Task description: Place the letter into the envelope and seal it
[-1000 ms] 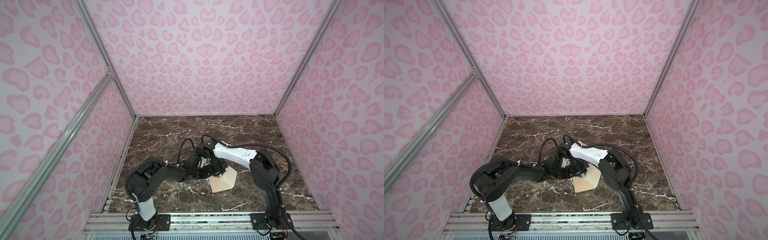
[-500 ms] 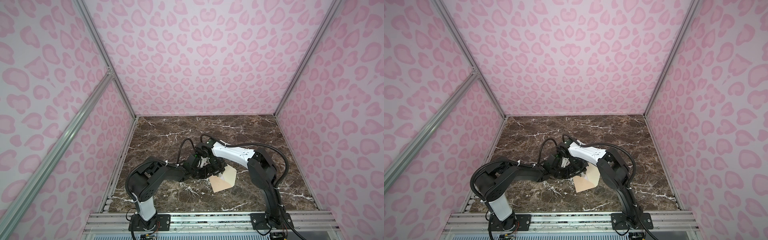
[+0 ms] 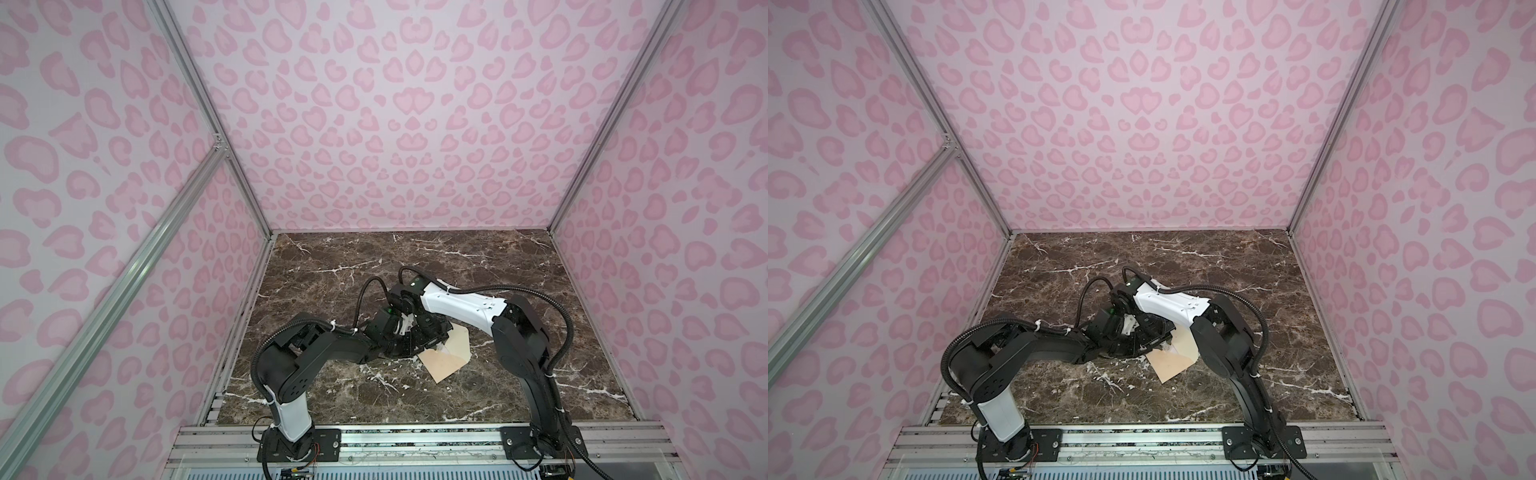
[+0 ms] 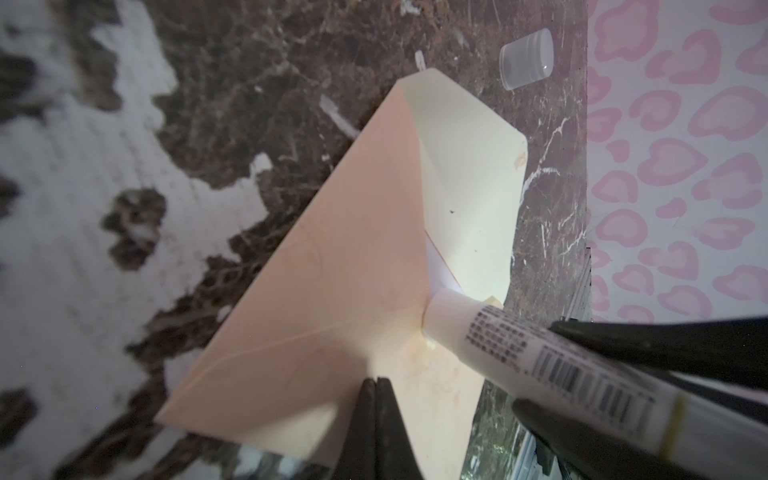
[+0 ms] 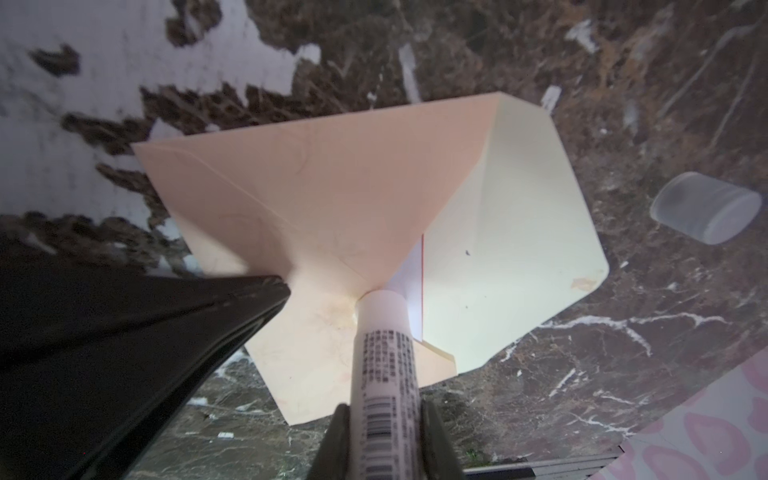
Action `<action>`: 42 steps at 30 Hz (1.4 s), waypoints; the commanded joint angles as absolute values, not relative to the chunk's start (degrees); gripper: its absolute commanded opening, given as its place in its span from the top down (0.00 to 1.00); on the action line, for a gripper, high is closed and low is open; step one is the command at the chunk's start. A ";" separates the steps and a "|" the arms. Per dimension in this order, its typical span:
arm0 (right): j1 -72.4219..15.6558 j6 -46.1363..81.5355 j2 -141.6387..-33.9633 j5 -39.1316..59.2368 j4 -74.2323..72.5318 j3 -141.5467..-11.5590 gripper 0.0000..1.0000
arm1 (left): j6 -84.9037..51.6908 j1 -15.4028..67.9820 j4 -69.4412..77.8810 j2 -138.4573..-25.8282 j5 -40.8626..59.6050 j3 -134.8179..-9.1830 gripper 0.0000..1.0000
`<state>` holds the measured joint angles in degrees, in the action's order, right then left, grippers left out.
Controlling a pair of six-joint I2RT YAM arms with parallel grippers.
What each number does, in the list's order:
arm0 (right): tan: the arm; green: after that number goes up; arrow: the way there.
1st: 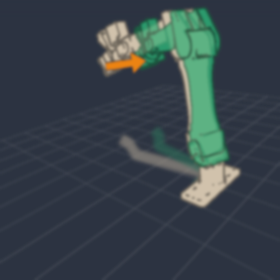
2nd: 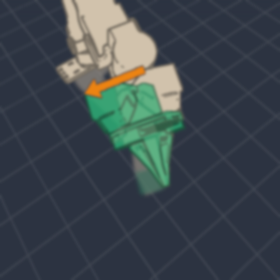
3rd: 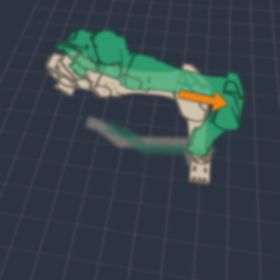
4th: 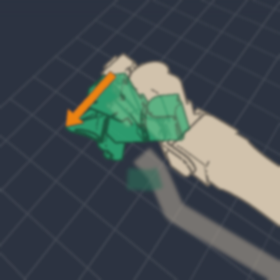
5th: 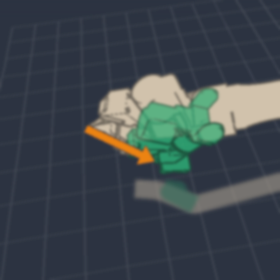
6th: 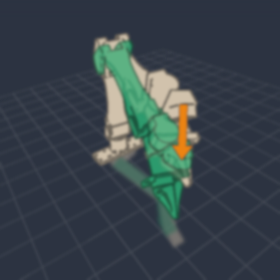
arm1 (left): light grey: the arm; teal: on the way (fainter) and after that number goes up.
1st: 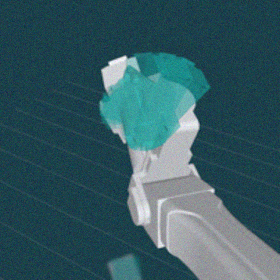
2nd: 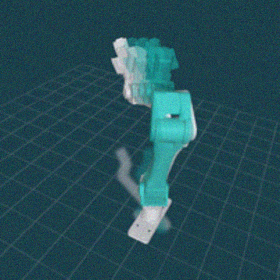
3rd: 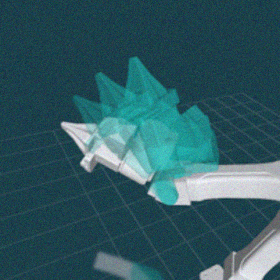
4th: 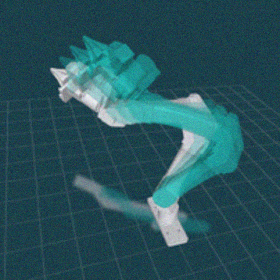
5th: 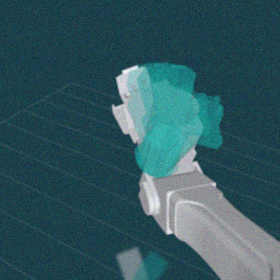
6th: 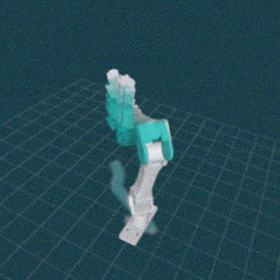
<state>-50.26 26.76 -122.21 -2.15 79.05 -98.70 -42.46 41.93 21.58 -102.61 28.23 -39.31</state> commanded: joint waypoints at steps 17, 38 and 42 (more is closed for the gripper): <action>-51.81 27.64 -116.81 -3.38 83.11 -94.19 1.00 | -41.86 41.60 16.52 -103.36 25.44 -39.21 0.97; -52.38 25.66 -123.03 -0.77 81.65 -98.53 1.00 | -41.53 41.57 15.90 -103.00 25.53 -39.73 0.97; -52.05 25.66 -123.49 -1.40 81.27 -97.02 1.00 | -41.51 41.57 15.90 -103.01 25.57 -39.69 0.97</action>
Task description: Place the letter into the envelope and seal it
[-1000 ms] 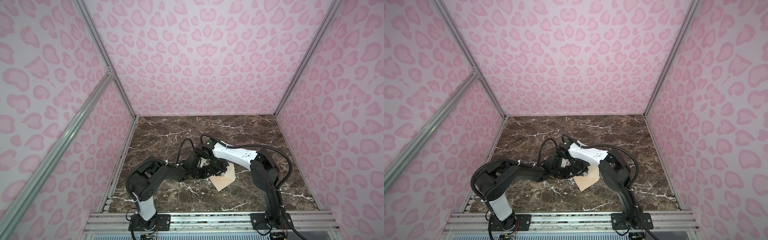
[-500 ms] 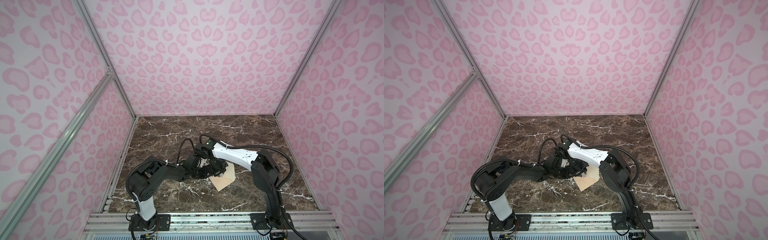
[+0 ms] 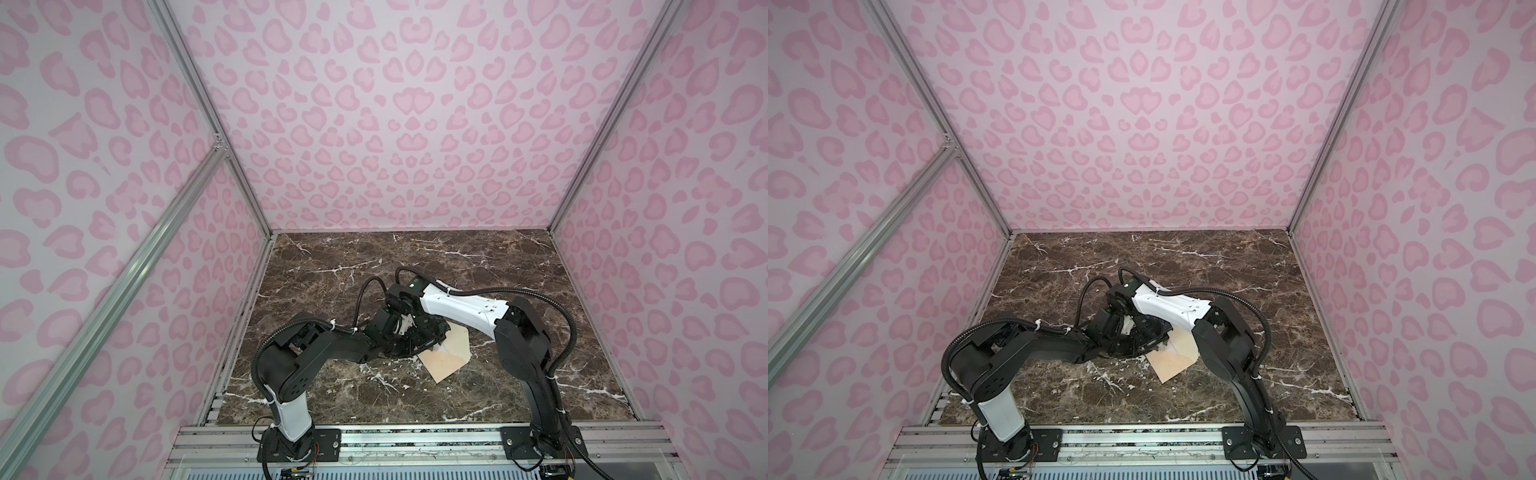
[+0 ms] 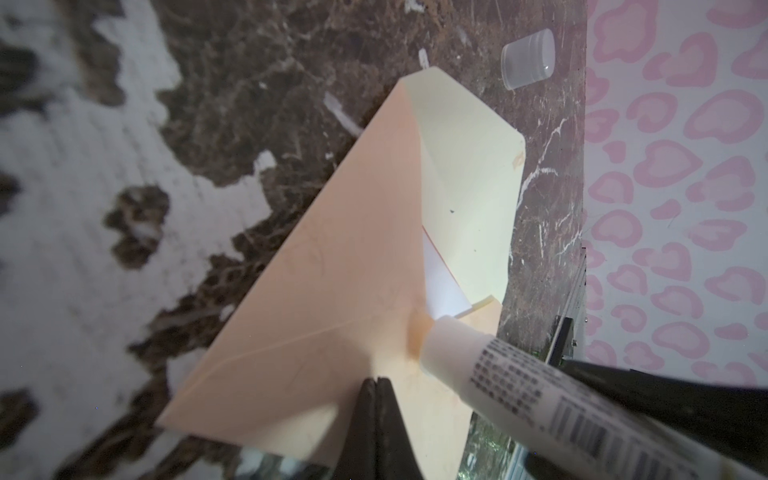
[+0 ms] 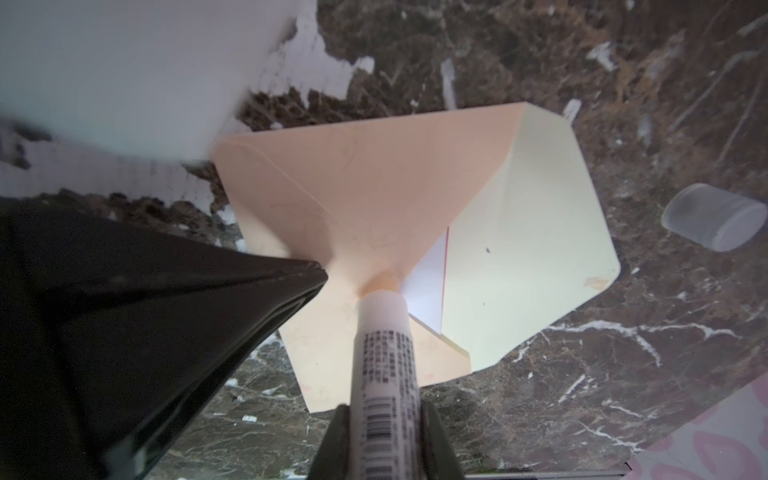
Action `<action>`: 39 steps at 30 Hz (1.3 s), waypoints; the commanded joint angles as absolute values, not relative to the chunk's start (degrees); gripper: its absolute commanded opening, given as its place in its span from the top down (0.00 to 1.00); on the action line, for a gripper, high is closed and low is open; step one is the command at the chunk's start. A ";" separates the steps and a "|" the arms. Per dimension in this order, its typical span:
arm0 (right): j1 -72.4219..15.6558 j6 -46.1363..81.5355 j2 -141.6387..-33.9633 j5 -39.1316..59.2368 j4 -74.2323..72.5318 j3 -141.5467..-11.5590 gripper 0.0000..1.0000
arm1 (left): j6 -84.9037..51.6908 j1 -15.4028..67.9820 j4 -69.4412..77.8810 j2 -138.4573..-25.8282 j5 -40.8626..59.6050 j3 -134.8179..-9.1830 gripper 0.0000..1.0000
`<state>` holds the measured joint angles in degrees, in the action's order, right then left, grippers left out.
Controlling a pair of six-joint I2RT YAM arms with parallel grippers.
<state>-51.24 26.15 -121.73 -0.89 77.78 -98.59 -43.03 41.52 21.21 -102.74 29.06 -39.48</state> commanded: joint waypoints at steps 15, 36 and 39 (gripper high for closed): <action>-51.76 25.31 -121.52 -0.79 80.47 -92.99 1.00 | -41.46 41.32 15.64 -103.10 25.55 -39.69 0.96; -52.72 25.05 -119.55 -0.97 82.07 -91.43 1.00 | -41.31 40.78 15.47 -103.18 25.65 -39.94 0.96; -52.82 25.02 -119.22 -0.97 82.18 -91.15 1.00 | -41.30 40.61 15.45 -103.27 25.62 -39.93 0.96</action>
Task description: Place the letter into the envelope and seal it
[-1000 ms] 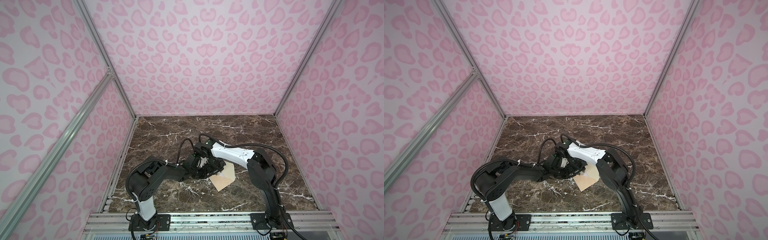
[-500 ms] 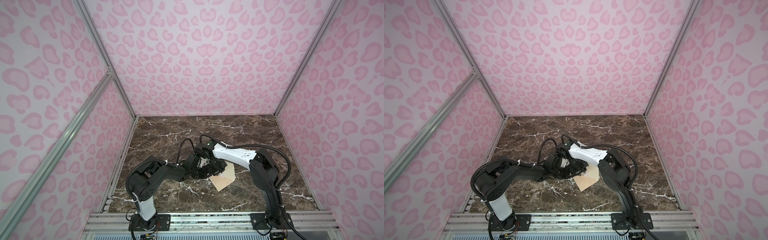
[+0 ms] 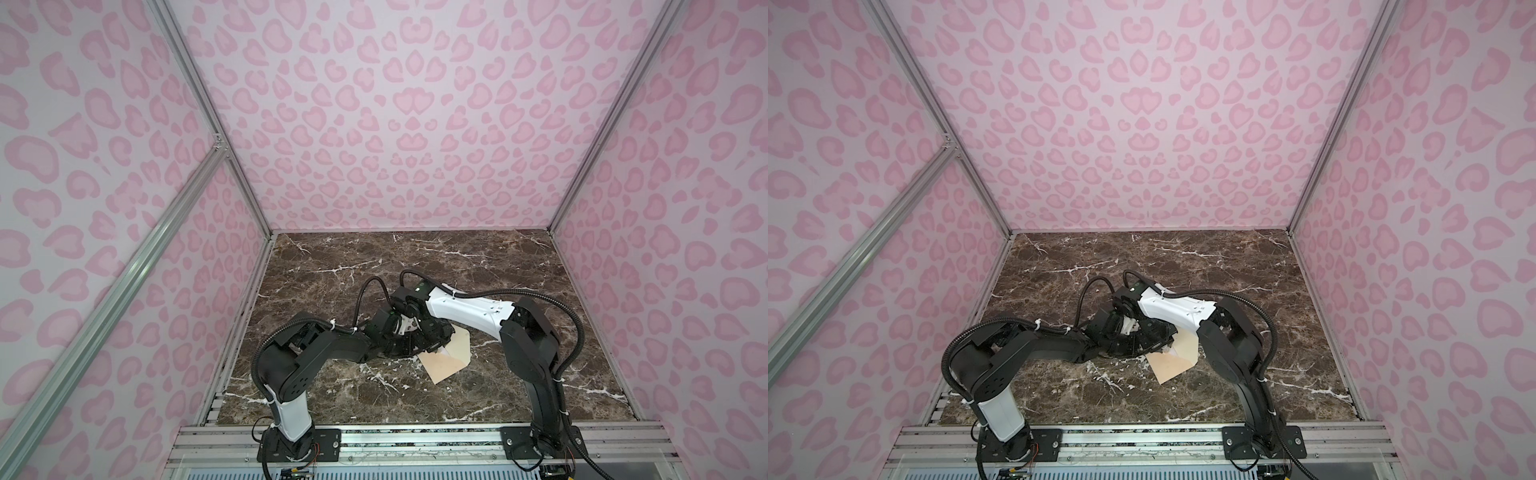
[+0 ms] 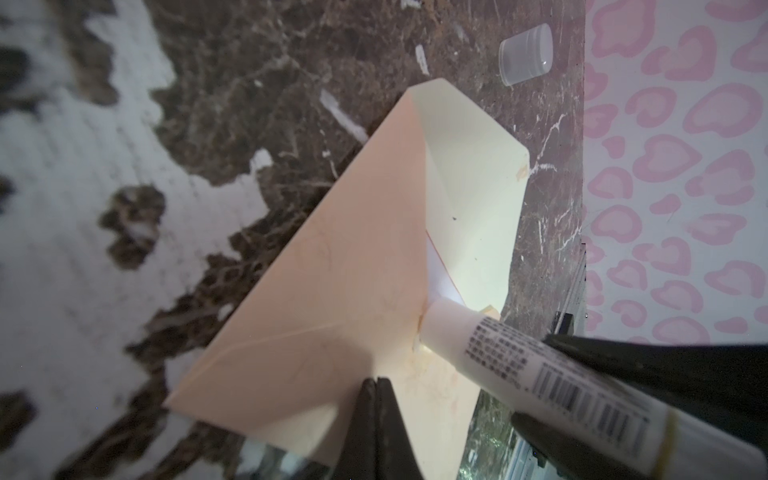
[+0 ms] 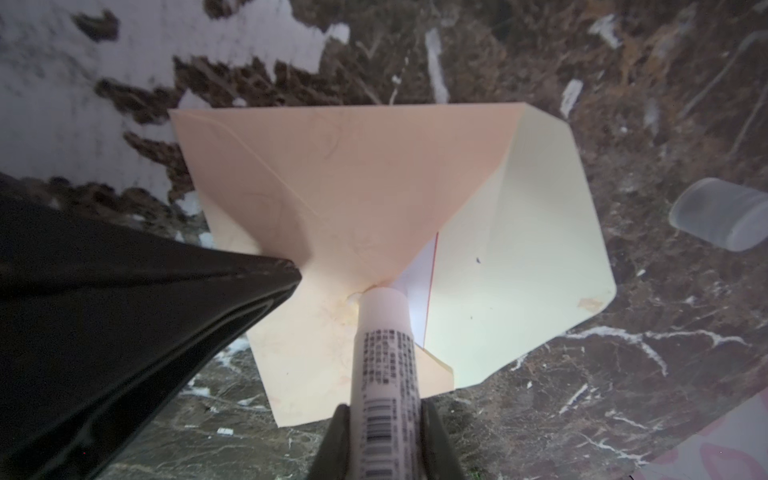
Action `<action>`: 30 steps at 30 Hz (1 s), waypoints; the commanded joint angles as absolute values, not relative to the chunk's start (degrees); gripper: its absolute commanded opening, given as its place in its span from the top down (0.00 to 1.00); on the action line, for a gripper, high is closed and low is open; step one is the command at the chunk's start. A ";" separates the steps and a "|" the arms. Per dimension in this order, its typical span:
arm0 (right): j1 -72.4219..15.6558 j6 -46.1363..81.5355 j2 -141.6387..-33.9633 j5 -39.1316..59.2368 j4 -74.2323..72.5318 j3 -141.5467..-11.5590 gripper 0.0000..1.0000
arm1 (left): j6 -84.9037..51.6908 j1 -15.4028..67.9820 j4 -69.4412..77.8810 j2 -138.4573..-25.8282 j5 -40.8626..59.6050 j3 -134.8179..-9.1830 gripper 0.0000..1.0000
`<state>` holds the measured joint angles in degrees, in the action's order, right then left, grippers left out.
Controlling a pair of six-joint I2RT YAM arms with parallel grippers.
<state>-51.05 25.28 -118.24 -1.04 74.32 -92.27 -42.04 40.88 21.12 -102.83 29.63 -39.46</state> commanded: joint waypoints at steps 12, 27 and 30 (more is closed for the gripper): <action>-52.18 25.78 -116.41 -2.10 83.06 -92.31 1.00 | -41.20 40.41 15.47 -103.54 25.71 -39.98 0.96; -51.91 26.20 -114.07 -1.10 82.29 -92.90 1.00 | -41.35 40.39 14.86 -103.37 25.40 -40.21 0.96; -51.86 25.92 -116.01 -1.38 82.49 -94.96 1.00 | -41.30 40.42 14.68 -103.21 25.38 -40.25 0.96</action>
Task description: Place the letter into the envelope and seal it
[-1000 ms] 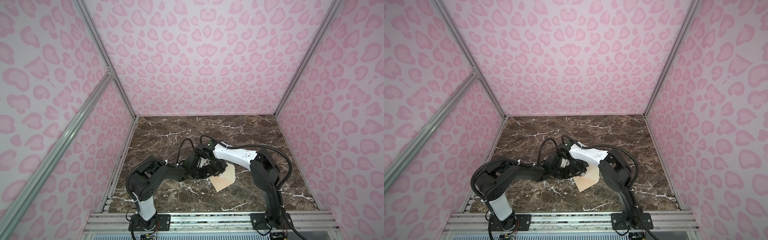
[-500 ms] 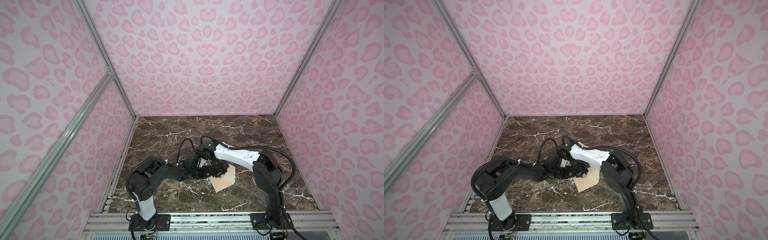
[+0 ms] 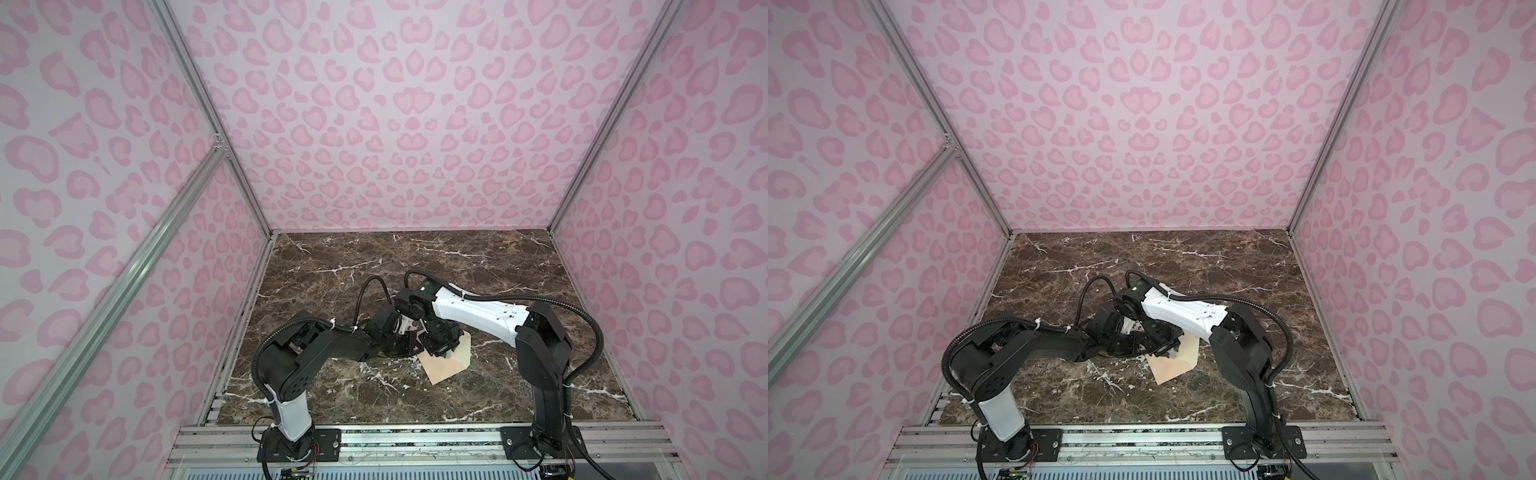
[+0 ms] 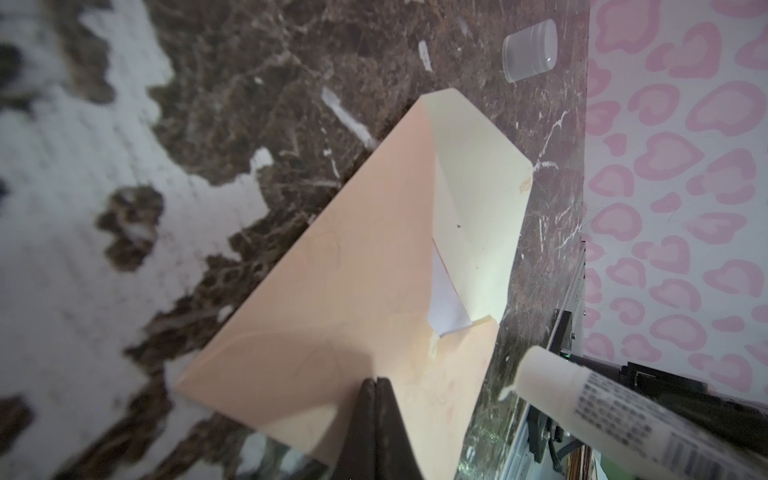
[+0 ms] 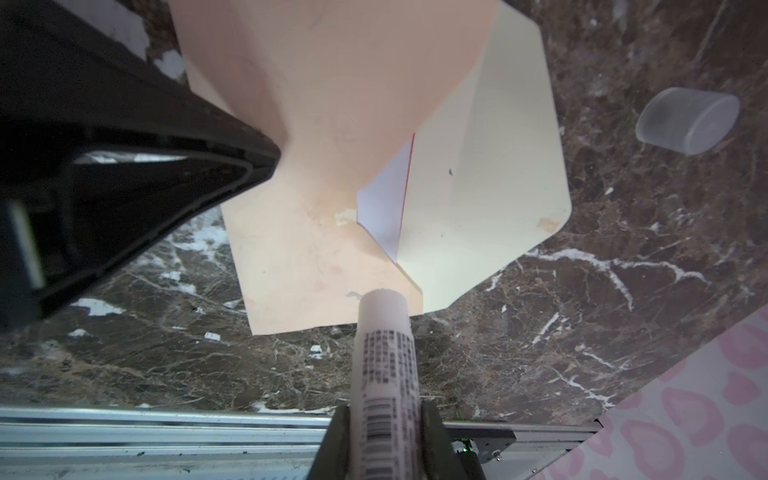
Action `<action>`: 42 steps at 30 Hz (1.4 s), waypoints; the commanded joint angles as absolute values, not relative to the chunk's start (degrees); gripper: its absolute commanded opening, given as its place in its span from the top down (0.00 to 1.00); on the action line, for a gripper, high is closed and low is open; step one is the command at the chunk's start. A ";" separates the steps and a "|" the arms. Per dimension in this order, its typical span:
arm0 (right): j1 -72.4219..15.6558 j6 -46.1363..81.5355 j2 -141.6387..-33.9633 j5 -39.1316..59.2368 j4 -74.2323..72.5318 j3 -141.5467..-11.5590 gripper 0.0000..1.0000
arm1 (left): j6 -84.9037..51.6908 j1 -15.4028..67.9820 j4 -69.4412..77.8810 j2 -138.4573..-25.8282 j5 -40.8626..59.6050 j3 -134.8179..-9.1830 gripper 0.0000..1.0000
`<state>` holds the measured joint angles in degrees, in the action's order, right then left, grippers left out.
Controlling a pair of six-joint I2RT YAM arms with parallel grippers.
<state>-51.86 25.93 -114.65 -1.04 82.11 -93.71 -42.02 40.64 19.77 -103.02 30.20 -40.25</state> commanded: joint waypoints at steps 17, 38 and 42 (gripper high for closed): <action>-52.12 24.26 -123.73 -1.67 83.58 -99.14 1.00 | -41.18 40.43 15.20 -102.48 25.63 -40.04 0.96; -53.70 22.50 -123.40 -1.94 86.02 -94.92 1.00 | -41.13 40.04 15.42 -102.83 25.75 -40.40 0.96; -54.18 22.32 -122.78 -1.76 86.51 -94.29 1.00 | -41.09 39.89 15.45 -102.99 25.82 -40.66 0.96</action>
<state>-51.40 22.90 -121.23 -1.45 75.70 -96.01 -42.02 40.07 19.05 -102.41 30.57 -39.79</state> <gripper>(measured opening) 0.211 0.049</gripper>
